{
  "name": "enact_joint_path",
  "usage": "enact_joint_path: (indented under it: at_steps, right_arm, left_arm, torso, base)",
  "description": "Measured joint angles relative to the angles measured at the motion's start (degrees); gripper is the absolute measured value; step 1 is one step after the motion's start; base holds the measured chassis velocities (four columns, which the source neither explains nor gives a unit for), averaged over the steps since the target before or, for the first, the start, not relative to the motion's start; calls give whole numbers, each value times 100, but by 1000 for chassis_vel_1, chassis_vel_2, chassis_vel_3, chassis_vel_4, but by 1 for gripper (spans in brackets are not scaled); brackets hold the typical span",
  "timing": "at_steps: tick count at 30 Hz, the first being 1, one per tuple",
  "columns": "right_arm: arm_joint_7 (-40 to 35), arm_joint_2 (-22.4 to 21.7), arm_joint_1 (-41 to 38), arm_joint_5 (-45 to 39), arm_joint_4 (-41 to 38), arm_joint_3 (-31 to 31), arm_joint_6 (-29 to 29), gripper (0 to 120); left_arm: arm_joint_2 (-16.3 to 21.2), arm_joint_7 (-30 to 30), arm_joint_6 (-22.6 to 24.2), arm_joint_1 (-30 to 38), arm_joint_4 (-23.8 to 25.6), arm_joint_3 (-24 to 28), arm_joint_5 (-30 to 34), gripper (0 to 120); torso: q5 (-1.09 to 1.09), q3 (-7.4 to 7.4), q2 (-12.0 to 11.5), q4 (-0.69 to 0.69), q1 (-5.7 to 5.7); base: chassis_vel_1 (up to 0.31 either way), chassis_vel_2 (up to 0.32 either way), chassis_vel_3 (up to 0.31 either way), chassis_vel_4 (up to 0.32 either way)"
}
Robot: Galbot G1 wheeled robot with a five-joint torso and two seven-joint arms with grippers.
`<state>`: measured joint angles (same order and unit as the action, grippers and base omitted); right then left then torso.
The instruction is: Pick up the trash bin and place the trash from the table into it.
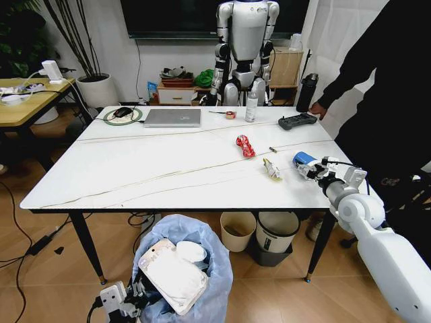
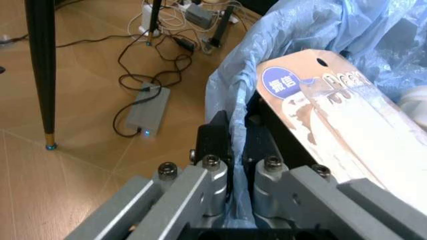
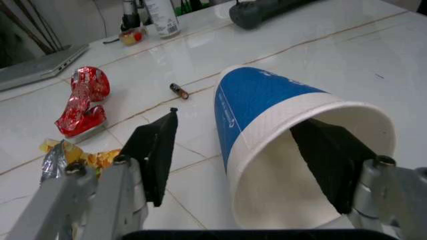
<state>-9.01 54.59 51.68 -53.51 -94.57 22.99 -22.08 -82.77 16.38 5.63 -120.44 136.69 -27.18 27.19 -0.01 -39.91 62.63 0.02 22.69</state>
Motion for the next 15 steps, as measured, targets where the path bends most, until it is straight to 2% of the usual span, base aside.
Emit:
enact_joint_path:
  at_steps: [3,5,10,14,15]
  right_arm:
    - [32,11,10,-5,-24,-7,0,49]
    - [35,14,11,-6,-27,-7,0,47]
    - [124,43,8,-29,19,-40,41,23]
    - [205,48,6,-89,61,-56,82,14]
    - [250,48,5,-108,77,-58,101,7]
  left_arm:
    - [7,0,0,12,0,-1,6,0]
    - [8,0,0,12,0,0,7,0]
    - [35,2,0,16,0,-5,19,0]
    - [45,3,0,14,11,-9,24,0]
    - [53,4,1,9,28,-12,27,0]
  torso:
    - [1,0,0,0,0]
    - [1,0,0,0,0]
    - [1,0,0,0,0]
    - [1,0,0,0,0]
    - [2,0,0,0,0]
  base:
    - [0,0,0,0]
    - [0,0,0,0]
    - [0,0,0,0]
    - [0,0,0,0]
    - [0,0,0,0]
